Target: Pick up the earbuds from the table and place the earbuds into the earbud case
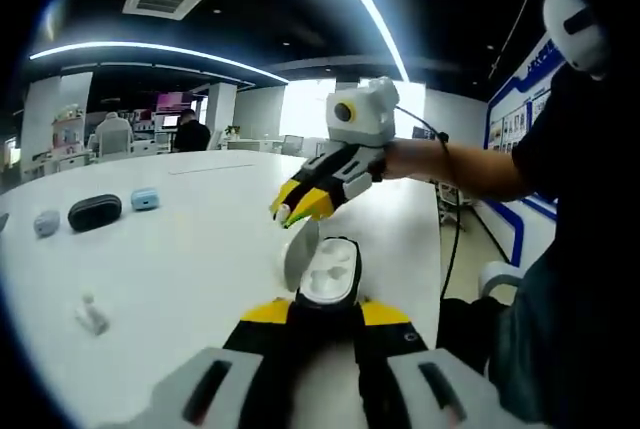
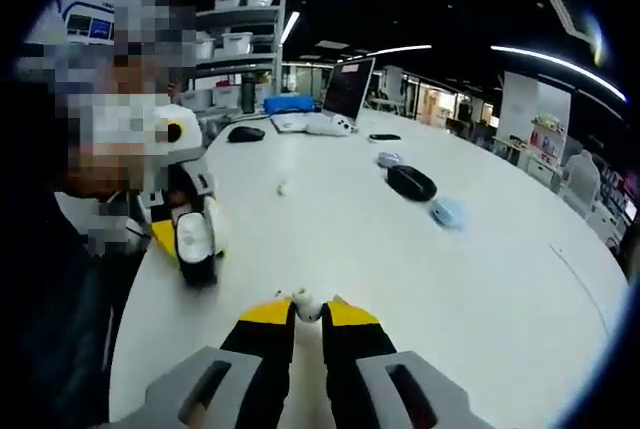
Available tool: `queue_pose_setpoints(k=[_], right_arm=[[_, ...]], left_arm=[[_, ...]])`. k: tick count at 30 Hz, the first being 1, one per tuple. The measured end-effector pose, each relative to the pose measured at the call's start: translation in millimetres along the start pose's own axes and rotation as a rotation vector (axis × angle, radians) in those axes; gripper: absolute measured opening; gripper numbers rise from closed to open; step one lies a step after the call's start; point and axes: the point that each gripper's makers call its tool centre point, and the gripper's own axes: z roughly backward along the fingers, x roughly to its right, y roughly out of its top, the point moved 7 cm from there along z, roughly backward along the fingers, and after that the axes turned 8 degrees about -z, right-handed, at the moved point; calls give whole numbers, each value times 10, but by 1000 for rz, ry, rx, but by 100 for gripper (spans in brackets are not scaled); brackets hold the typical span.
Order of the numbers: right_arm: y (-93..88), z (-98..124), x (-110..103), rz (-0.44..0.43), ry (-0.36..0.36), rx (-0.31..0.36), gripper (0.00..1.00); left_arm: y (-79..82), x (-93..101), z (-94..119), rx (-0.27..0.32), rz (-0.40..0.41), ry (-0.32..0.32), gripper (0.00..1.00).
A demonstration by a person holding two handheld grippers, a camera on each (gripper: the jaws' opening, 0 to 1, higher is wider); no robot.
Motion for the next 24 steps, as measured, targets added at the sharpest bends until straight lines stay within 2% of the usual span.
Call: queue_pose_setpoints(k=[5,13,17,20,24], right_arm=[[-127,130,-149,34,74,-47,10],[-212,164,-137,84,121,-94,11],[-192,158,-66,81,117,-103,12],[-186,169,-35,71,103,-120,19],[-161,230,-41,74,87,-127,20]], left_arm=[[3,0,-8,-1,-3,1,25],[6,0,-11,-1,-2,0,25],[10,-1,-10,-1,-1,1,25],[11,-2,-10,-1,0,0,25],[12,0,-11,0,1,-1,25]])
